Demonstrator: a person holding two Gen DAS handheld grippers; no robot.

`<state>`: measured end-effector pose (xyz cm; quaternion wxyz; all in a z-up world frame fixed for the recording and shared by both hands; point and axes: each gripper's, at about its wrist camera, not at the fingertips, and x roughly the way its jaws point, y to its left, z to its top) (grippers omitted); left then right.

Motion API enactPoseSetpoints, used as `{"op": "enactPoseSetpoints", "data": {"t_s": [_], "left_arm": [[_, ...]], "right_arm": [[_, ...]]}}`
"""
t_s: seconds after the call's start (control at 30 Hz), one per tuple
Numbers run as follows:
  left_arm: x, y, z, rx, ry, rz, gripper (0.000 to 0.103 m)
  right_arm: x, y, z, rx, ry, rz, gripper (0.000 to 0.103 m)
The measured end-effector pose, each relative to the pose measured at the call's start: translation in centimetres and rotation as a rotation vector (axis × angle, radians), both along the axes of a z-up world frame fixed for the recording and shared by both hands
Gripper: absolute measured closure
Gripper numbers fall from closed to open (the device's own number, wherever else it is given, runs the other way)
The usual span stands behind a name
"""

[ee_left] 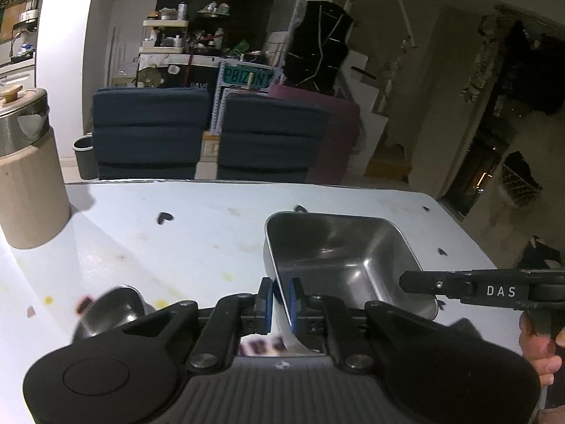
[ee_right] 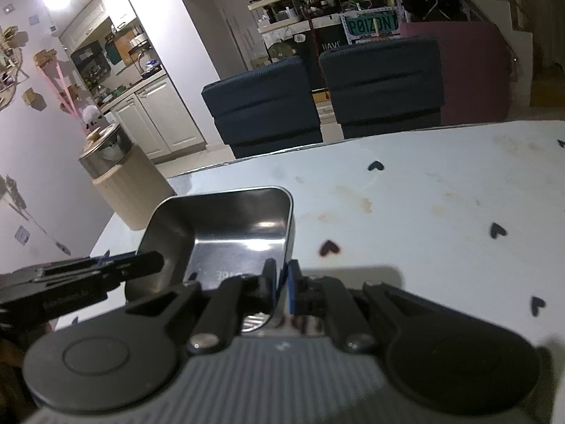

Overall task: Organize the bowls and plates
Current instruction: 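Lift the second steel tray off the table with both grippers, then carry the steel tray across the table with both grippers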

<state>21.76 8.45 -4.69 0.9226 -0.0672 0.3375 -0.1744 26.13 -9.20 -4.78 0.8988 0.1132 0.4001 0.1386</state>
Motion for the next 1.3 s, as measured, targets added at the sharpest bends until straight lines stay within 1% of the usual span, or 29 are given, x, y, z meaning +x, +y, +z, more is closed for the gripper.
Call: {"op": "enactPoseSetpoints", "data": {"t_s": [0.1,0.37,0.63,0.77,1.03,1.3], "left_arm": [[-0.9,-1.1,0.0,0.005,0.002,-0.023,0.092],[-2.7,-3.6,-0.3,-0.018,0.013,-0.057,0.092],[-3.5,-7.2,-0.8,0.004,0.03,-0.111,0.092],[-3.5,-9.0,-1.3,0.018,0.04,-0.14,0.092],[-3.7,-12.7,-2.5,0.07,0.065,-0.213,0.092],[-3.3,-14.9,-3.9,0.073,0.115,-0.268,0.092]], "right_arm": [[-0.9,-1.1,0.0,0.001,-0.004,0.0,0.095],[-3.1,-3.3,0.6,-0.017,-0.024,0.002,0.095],[-4.3,-5.2,0.7,-0.022,-0.047,-0.032,0.095],[-4.7,-6.1,0.4,-0.029,-0.044,-0.044,0.095],[-6.2,-8.0,0.1,-0.061,-0.032,-0.086,0.094],[-6.6,-9.0,-0.8,-0.104,0.009,-0.1,0.094]]}}
